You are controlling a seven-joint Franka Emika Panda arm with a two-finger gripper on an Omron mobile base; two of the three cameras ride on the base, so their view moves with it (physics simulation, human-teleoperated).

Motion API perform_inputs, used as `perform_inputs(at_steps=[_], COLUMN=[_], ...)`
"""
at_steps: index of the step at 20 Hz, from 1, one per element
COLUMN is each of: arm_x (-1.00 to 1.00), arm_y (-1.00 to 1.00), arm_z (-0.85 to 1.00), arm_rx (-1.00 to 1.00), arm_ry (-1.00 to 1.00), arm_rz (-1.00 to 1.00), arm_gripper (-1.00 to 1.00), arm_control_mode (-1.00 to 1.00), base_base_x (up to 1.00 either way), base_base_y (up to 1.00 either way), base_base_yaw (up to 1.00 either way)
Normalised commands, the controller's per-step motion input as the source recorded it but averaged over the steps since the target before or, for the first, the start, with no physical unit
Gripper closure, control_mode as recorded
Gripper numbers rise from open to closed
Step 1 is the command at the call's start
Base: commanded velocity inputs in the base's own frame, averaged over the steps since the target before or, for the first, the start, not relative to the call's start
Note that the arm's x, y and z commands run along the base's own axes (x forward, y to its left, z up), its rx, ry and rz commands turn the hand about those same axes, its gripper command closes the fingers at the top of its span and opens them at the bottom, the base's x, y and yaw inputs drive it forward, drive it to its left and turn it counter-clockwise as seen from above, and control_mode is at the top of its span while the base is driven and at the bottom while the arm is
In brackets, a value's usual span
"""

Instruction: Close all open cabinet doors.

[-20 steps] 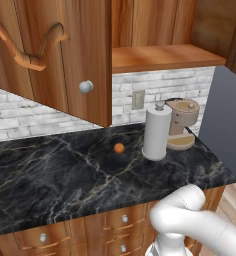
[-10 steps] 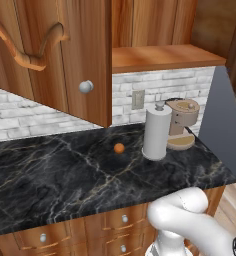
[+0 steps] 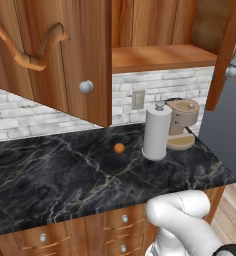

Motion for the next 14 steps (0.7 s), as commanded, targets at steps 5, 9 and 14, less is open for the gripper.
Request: perform_inputs(at_steps=[5, 9, 14], arm_x=[0.45, 0.75, 0.85], arm_y=[0.60, 0.16, 0.00], arm_z=[0.07, 0.15, 0.33], arm_rx=[0.00, 0.02, 0.05], arm_ry=[0.03, 0.10, 0.15], arm_rz=[-0.20, -0.18, -0.13], arm_gripper=[-1.00, -1.00, -1.00], arm_control_mode=[-1.00, -1.00, -1.00], base_base_x=[0.00, 0.00, 0.00], base_base_y=[0.00, 0.00, 0.00], base_base_yaw=[0.00, 0.00, 0.00])
